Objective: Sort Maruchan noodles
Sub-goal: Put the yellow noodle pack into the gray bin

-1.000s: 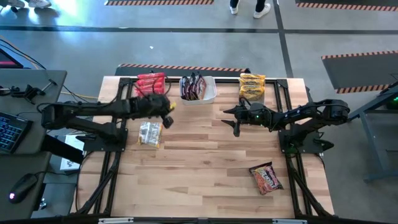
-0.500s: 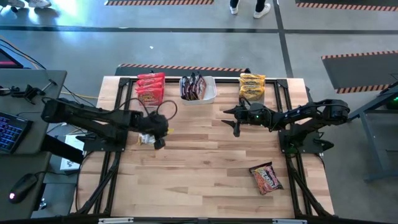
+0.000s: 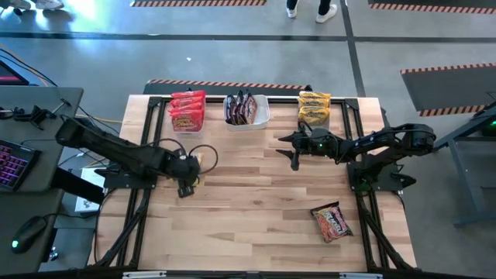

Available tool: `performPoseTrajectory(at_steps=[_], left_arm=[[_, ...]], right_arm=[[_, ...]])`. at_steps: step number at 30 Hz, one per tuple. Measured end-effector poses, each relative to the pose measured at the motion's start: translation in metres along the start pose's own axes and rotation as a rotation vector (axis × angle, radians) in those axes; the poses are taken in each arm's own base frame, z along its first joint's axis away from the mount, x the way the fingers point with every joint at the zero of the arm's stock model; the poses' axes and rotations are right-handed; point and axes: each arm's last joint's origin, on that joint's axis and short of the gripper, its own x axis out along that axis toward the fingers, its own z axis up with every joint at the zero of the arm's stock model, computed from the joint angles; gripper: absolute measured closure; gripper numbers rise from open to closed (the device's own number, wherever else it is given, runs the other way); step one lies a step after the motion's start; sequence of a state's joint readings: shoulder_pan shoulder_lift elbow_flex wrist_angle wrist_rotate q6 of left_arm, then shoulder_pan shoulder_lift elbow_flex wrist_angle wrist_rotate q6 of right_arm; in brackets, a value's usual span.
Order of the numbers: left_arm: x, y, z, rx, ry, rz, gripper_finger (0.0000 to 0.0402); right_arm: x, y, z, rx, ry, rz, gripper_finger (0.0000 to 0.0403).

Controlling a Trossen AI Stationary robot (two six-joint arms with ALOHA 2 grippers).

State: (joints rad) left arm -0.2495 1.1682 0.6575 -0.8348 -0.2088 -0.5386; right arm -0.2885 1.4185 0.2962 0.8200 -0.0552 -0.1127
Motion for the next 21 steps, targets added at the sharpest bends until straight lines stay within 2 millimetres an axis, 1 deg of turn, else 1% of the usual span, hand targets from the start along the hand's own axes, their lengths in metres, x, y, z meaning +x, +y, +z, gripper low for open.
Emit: performPoseTrajectory(at_steps=[5, 11, 14, 16, 21], left_arm=[[0.017, -0.010, -0.002, 0.099, 0.089, 0.056, 0.0229], [0.036, -0.019, -0.004, 0.205, 0.144, 0.179, 0.0247], [0.044, -0.022, -0.008, 0.249, 0.157, 0.230, 0.0267], [0.045, -0.023, -0.009, 0.273, 0.162, 0.238, 0.0283], [0.043, -0.026, -0.008, 0.292, 0.153, 0.231, 0.0342]], right_arm=[[0.000, 0.000, 0.000, 0.000, 0.001, 0.001, 0.0199], [0.000, 0.000, 0.000, 0.000, 0.004, 0.001, 0.0199], [0.000, 0.000, -0.001, 0.000, 0.006, 0.001, 0.0199], [0.000, 0.000, -0.001, 0.000, 0.006, 0.001, 0.0199], [0.000, 0.000, 0.000, 0.000, 0.006, 0.000, 0.0199]])
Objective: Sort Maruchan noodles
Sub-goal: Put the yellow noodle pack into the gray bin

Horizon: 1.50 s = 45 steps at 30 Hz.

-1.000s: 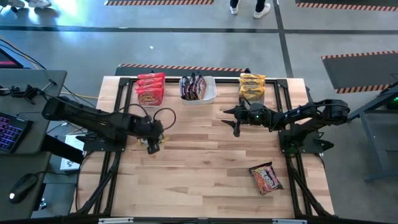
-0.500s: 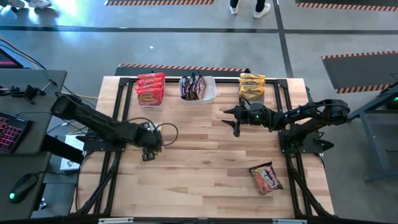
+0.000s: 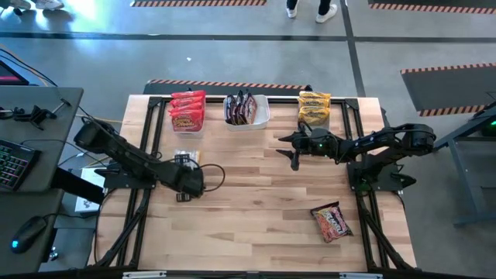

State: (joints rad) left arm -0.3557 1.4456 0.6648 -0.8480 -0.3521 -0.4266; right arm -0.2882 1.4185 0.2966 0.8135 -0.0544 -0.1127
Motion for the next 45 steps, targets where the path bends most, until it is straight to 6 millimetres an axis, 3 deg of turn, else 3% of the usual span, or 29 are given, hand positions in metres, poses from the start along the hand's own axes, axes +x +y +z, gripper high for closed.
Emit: performPoseTrajectory(at_steps=[5, 15, 23, 30, 36, 45], left_arm=[[-0.009, 0.001, 0.007, 0.004, -0.028, 0.001, 0.0397], [-0.034, 0.008, 0.017, -0.029, -0.117, 0.007, 0.0401], [-0.067, 0.031, 0.019, -0.113, -0.219, 0.033, 0.0401], [-0.081, 0.049, 0.021, -0.196, -0.285, 0.031, 0.0401], [-0.067, 0.046, 0.023, -0.324, -0.191, -0.094, 0.0387], [-0.028, 0.009, 0.025, -0.391, 0.081, -0.093, 0.0288]], right_arm=[[0.000, 0.000, 0.000, 0.000, -0.003, 0.000, 0.0199], [0.000, 0.000, 0.000, 0.000, 0.002, -0.002, 0.0199], [0.001, 0.000, 0.000, 0.045, 0.019, -0.017, 0.0199], [0.013, 0.005, 0.010, 0.055, 0.026, 0.039, 0.0196], [0.033, 0.012, 0.007, 0.048, 0.069, 0.070, 0.0179], [0.051, 0.013, -0.001, 0.046, 0.116, 0.074, 0.0174]])
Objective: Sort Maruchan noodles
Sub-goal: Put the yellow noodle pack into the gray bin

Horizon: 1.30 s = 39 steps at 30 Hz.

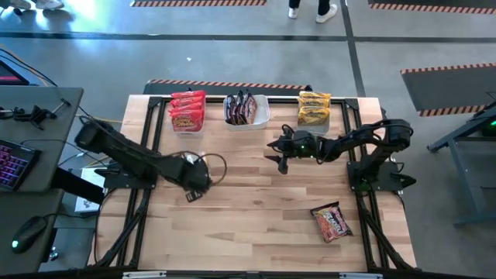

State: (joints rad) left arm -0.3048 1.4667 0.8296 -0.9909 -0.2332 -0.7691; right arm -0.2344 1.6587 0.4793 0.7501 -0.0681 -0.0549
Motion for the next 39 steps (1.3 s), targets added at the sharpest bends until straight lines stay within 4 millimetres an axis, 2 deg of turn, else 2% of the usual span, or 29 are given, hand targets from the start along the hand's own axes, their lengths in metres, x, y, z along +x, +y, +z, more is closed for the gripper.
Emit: performPoseTrajectory(at_steps=[6, 10, 14, 18, 21, 23, 32, 39], left_arm=[[0.021, -0.015, -0.001, -0.017, 0.075, 0.067, 0.0222], [0.034, -0.018, -0.001, -0.001, 0.106, 0.127, 0.0209], [0.039, -0.020, 0.000, 0.040, 0.109, 0.159, 0.0243], [0.038, -0.018, 0.000, 0.079, 0.082, 0.191, 0.0317], [0.030, -0.016, 0.002, 0.095, 0.044, 0.205, 0.0377], [0.027, -0.014, 0.002, 0.107, 0.038, 0.225, 0.0394], [-0.003, 0.003, 0.005, 0.101, -0.083, 0.157, 0.0400], [-0.035, 0.024, 0.009, 0.017, -0.262, 0.030, 0.0401]], right_arm=[[0.000, 0.000, -0.001, -0.005, 0.003, 0.000, 0.0174], [0.000, 0.000, -0.001, -0.005, 0.005, 0.000, 0.0174], [0.000, 0.000, -0.001, -0.005, 0.005, 0.000, 0.0174], [0.000, 0.000, -0.001, -0.005, 0.003, 0.000, 0.0174], [0.000, 0.000, 0.000, -0.005, -0.013, -0.002, 0.0174], [0.000, 0.000, 0.002, 0.007, -0.033, -0.003, 0.0174], [0.002, 0.005, 0.012, 0.065, -0.088, 0.013, 0.0164], [0.015, 0.022, 0.049, 0.039, -0.161, 0.074, 0.0117]])
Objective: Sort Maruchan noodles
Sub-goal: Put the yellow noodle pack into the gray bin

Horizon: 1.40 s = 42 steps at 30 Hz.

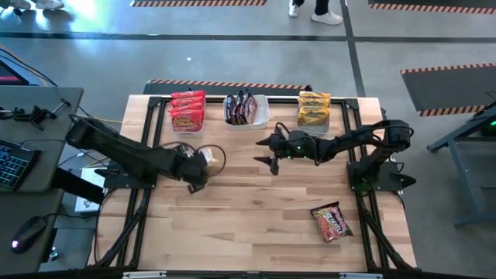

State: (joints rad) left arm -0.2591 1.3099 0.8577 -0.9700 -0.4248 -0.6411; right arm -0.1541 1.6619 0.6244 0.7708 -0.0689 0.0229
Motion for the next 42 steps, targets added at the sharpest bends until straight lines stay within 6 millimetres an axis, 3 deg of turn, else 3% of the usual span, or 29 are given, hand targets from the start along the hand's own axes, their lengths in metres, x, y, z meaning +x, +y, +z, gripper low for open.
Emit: performPoseTrajectory(at_steps=[5, 9, 18, 25, 35, 42], left_arm=[[-0.018, 0.011, 0.007, -0.044, -0.141, -0.086, 0.0401], [-0.029, 0.017, 0.009, -0.060, -0.217, -0.131, 0.0402], [-0.033, 0.018, 0.012, -0.042, -0.275, -0.140, 0.0401], [-0.035, 0.017, 0.014, -0.052, -0.299, -0.149, 0.0401], [-0.035, 0.017, 0.015, -0.048, -0.324, -0.140, 0.0401], [-0.028, 0.008, 0.015, -0.113, -0.223, -0.241, 0.0389]], right_arm=[[0.022, 0.012, 0.019, -0.074, -0.003, 0.095, 0.0103], [0.045, 0.019, 0.022, -0.095, -0.011, 0.215, 0.0102], [0.113, 0.022, -0.008, -0.004, 0.003, 0.353, 0.0102], [0.150, 0.029, -0.023, 0.011, -0.059, 0.352, 0.0102], [0.176, 0.025, -0.037, -0.029, -0.116, 0.227, 0.0102], [0.176, 0.026, -0.039, -0.035, -0.087, 0.273, 0.0121]])
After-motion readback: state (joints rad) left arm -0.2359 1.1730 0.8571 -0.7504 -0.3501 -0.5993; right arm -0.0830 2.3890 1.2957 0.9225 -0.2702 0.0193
